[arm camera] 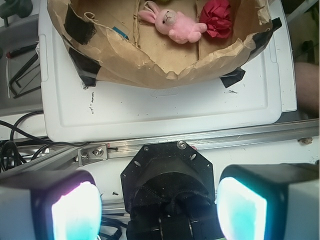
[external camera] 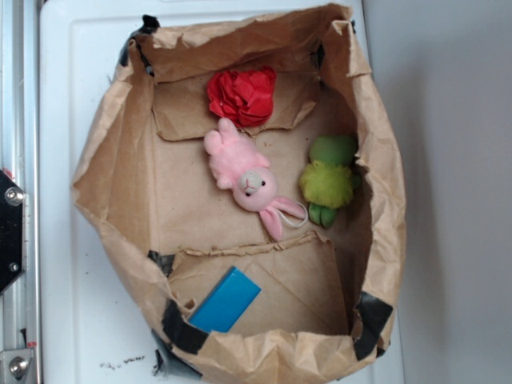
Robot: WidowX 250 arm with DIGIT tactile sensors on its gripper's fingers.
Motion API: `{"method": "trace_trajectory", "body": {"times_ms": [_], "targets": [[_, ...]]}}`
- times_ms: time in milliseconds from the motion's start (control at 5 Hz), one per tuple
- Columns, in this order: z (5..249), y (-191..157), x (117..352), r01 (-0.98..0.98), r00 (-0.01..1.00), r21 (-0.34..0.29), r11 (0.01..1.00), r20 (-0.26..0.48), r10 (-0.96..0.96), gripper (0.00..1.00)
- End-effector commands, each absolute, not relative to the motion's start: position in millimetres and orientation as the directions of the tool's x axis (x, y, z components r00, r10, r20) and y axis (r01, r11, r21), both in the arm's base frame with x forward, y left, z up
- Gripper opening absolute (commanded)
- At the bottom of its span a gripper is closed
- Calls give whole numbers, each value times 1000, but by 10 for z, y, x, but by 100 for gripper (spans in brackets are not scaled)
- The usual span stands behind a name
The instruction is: Grab the green animal.
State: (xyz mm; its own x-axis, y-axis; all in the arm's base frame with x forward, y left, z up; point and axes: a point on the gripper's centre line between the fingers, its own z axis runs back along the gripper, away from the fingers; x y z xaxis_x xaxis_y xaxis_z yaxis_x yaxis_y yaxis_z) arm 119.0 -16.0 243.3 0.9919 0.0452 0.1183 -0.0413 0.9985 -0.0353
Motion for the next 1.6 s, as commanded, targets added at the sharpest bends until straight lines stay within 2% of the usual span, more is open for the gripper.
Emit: {"method": "trace_trajectory", "body": {"times_ms": [0, 200, 400, 600, 800, 1200, 1400], "targets": [[2433, -160, 1190, -41, 992, -35, 999, 118, 45, 100], [2255, -180, 1595, -38, 984, -86, 996, 171, 52, 100], [2169, -184, 1775, -27, 959, -133, 991, 277, 63, 100], [2027, -111, 2131, -53, 941, -186, 981, 320, 112, 100], [1825, -36, 2436, -83, 939, -238, 968, 307, 156, 100], [1617, 70, 2727, -167, 914, -193, 967, 337, 225, 100], [1562, 205, 2881, -213, 910, -189, 958, 319, 266, 100]]}}
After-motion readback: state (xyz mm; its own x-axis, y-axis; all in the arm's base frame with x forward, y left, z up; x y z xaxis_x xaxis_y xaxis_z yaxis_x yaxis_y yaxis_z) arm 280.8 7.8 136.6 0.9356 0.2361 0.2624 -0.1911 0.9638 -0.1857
